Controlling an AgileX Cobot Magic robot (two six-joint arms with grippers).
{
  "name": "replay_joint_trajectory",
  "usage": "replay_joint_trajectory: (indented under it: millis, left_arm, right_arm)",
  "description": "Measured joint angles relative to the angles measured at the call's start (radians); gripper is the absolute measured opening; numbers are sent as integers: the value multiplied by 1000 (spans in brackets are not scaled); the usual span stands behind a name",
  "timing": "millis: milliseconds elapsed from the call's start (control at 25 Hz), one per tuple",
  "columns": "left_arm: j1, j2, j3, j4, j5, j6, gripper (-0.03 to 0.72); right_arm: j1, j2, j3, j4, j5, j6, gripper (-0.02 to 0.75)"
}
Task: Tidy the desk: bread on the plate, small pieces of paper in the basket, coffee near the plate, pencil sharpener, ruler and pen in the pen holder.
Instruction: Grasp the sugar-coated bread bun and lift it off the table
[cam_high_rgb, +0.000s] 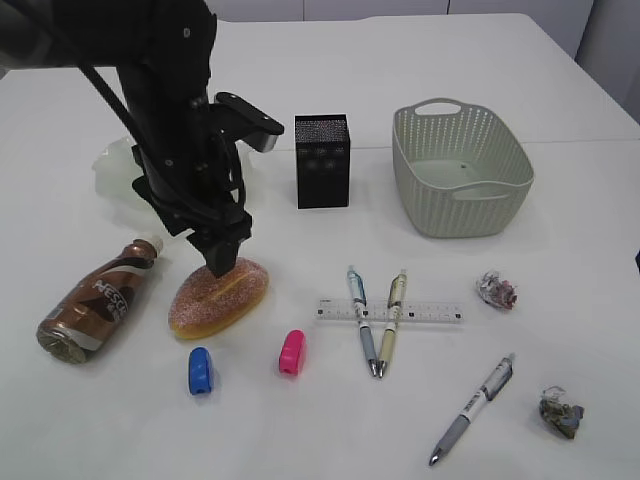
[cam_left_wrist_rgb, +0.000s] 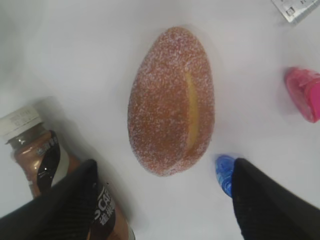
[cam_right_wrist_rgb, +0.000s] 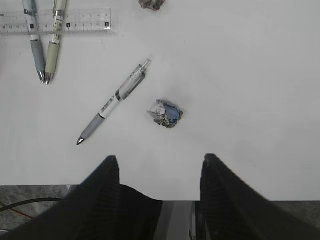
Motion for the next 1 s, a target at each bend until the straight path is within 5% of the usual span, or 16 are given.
replay_joint_trajectory:
  millis: [400,680,1000]
  left_arm:
    - [-9,2,0,-9,-90,-26,564]
    - [-9,6,0,-31,-129,-35,652]
    - [-9,80,0,-30,-127,-40,664]
  right_arm:
    - [0,0,0,-2,2,0,414]
    - [0,0,0,-2,4,0,414]
    - [0,0,0,-2,10,0,414]
